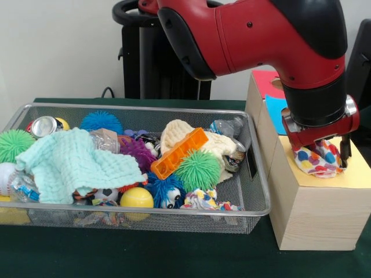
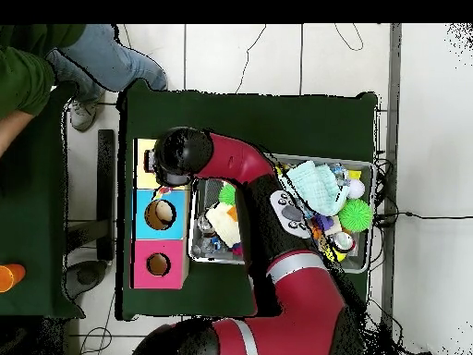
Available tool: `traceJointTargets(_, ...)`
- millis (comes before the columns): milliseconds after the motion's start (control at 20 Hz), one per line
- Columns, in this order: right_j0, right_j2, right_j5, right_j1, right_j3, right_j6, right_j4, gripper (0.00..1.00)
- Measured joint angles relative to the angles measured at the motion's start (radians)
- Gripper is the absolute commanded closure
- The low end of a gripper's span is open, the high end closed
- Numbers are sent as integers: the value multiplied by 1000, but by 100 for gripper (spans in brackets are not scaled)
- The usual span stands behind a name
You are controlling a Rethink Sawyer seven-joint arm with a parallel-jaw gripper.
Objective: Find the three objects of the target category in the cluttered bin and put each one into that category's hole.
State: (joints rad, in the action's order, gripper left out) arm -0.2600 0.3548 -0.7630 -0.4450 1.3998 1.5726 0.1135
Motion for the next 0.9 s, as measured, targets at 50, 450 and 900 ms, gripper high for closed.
traceJointTargets(50, -1, 0, 0, -1, 1, 0, 0, 0)
traceJointTargets(450, -12, 6, 27, -14, 27, 0, 0, 0)
traceJointTargets(900, -12, 7, 62, -22, 46, 0, 0, 0)
